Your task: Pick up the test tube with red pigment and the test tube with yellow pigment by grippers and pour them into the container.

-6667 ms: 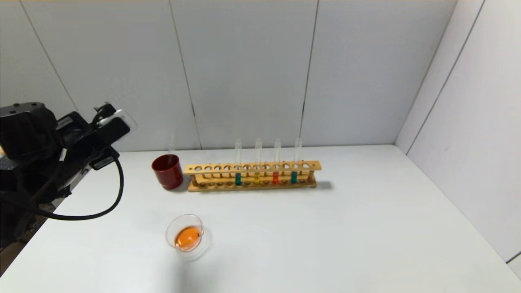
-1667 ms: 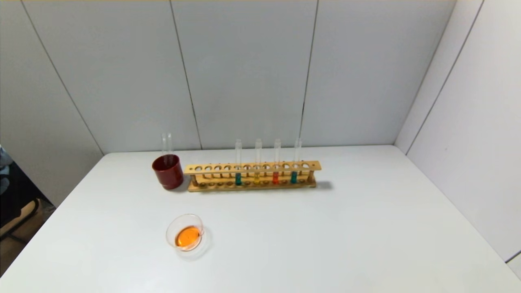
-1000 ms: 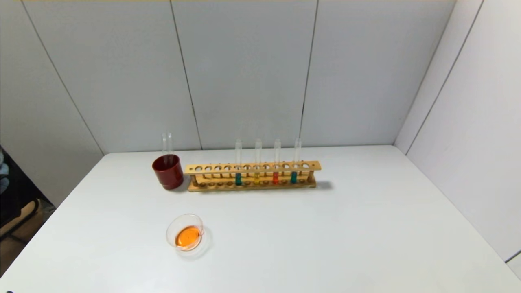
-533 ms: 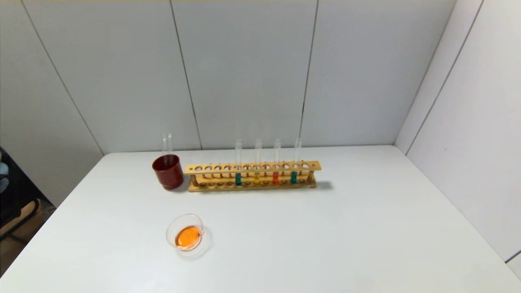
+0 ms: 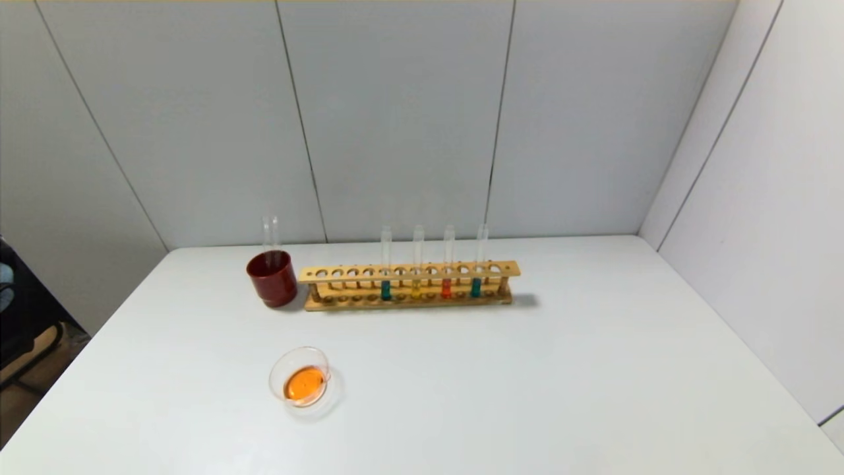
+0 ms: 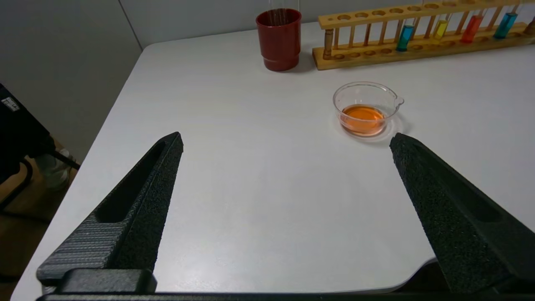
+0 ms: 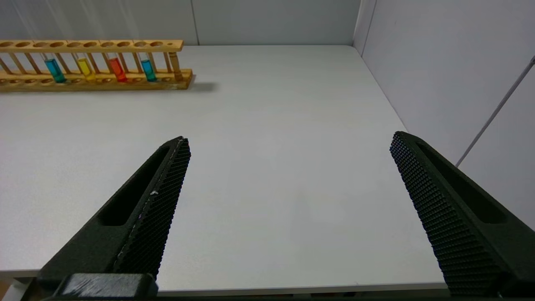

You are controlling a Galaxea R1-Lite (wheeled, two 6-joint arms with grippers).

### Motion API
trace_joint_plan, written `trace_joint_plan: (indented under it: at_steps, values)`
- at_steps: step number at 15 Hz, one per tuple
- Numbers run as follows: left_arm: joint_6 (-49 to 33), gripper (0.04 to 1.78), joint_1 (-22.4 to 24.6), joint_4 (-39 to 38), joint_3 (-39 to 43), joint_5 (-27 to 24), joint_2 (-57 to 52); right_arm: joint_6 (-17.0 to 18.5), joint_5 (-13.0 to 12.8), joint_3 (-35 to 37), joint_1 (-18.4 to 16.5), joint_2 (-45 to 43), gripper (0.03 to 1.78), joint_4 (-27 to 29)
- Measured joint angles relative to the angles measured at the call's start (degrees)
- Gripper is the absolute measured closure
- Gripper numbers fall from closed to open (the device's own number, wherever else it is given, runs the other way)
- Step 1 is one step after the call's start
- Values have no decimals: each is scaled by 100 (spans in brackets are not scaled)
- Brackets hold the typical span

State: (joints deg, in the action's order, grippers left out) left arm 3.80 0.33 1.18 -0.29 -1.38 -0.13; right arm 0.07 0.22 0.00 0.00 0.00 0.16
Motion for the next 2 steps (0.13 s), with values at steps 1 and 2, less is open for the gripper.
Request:
trace_joint_plan:
  at_steps: [1, 2]
  values:
    - [-52, 7, 0, -13, 16, 12, 0, 2, 2, 0, 0, 0, 6, -2]
    - [-72, 7, 0, -20, 18, 15, 0, 2, 2, 0, 0, 0, 6, -2]
